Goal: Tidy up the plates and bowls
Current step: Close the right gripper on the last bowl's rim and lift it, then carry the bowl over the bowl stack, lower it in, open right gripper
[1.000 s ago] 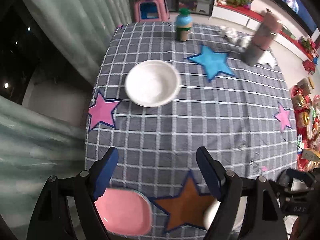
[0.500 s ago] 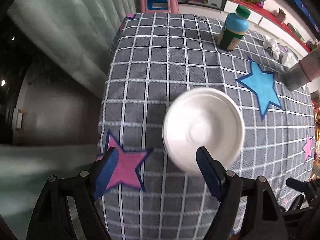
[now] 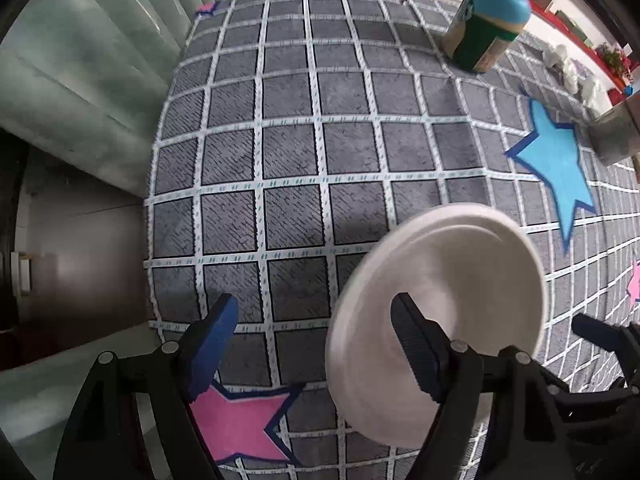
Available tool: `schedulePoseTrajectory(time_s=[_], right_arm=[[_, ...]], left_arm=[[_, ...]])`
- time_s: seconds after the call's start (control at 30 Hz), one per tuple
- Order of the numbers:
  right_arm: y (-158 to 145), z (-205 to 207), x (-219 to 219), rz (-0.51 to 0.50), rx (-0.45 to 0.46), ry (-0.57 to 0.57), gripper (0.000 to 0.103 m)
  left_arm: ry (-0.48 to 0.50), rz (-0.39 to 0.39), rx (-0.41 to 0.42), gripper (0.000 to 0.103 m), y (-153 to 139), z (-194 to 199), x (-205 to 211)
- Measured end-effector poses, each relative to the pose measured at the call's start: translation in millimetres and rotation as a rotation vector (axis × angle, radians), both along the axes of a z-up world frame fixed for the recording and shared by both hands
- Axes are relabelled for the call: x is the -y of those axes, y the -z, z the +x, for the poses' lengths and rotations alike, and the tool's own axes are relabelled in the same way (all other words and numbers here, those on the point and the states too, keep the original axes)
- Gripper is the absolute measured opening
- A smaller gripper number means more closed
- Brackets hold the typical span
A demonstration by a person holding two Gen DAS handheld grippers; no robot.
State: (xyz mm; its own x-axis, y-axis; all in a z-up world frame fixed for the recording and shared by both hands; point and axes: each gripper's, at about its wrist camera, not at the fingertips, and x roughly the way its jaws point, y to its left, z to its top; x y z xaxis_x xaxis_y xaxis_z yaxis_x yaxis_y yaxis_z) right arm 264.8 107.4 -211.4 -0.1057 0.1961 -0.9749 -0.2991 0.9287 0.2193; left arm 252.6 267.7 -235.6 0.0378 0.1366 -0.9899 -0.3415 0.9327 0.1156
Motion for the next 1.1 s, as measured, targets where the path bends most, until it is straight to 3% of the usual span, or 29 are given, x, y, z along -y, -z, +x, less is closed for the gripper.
schedulePoseTrajectory(time_s=[0.07, 0.1, 0.17, 0.27, 0.4, 0.5, 0.93, 1.1], right_arm=[[2.1, 1.3, -4.8, -0.005, 0.023, -0.006, 0.101], [3.3, 1.6, -9.1, 0.001, 0.023, -0.008, 0.093], [6.0, 1.3, -13.9, 0.022, 0.014, -0.007, 0.065], [17.8, 0.4, -29.9, 0.060, -0.043, 0.000, 0.047], [23.8, -6.5, -35.5, 0.093, -0.073, -0.026, 0.031], [21.6, -18.6, -31.6, 0.089, -0.069, -0.059, 0.026], [37.5, -68.7, 62.6, 0.076, -0.136, -0.076, 0.026], [37.3, -82.7, 94.4, 0.065, -0.120, -0.105, 0.026]], left_arm=[[-0.014, -0.030, -0.016, 0.071, 6.9, 1.1, -3.2], [-0.020, -0.041, -0.025, 0.062, 10.4, 1.3, -3.3], [-0.023, -0.069, -0.031, 0.055, 15.1, 3.4, -2.6], [0.016, -0.091, -0.023, 0.036, 16.4, 6.7, 9.9], [0.046, -0.094, -0.039, 0.035, 18.3, 4.4, 31.4], [0.052, -0.103, -0.048, 0.034, 19.0, -5.9, 48.8], [0.126, -0.092, -0.090, 0.035, 32.2, -59.5, 164.3], [0.134, -0.077, -0.077, 0.035, 26.0, -77.7, 208.8]])
